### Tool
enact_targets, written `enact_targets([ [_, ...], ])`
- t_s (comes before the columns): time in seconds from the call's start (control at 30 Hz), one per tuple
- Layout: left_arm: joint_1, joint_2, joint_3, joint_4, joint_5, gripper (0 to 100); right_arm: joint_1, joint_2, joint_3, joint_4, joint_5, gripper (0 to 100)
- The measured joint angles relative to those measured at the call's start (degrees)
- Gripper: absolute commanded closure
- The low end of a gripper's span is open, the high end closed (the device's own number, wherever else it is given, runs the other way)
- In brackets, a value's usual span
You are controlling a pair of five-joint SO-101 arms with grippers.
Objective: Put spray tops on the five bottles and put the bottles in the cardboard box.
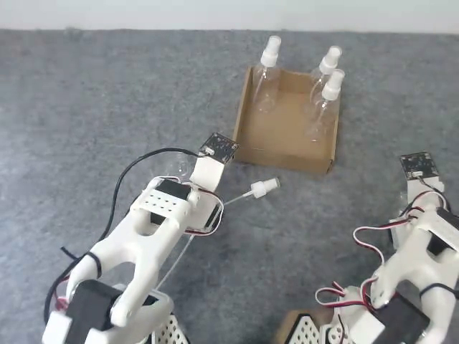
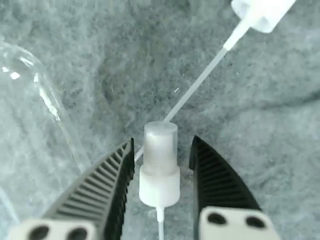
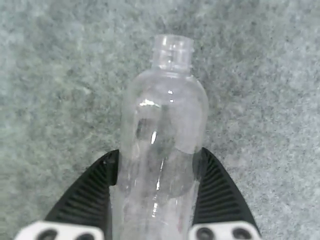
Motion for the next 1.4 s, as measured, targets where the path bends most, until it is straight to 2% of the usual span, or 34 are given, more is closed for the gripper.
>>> enact_targets([
  [0.17, -0.1, -0.1, 1.1, -2.1, 0.0, 88, 0.0, 0.0, 0.0, 0.0, 0.0, 98.2],
  [1.17, 0.0, 0.0, 1.5, -2.3, 0.2, 86, -0.2, 0.0, 0.0, 0.0, 0.0, 98.2],
  [1.4, 0.0, 3.8, -0.3, -3.0, 0.3, 95, -0.2, 0.0, 0.0, 0.0, 0.0, 98.2],
])
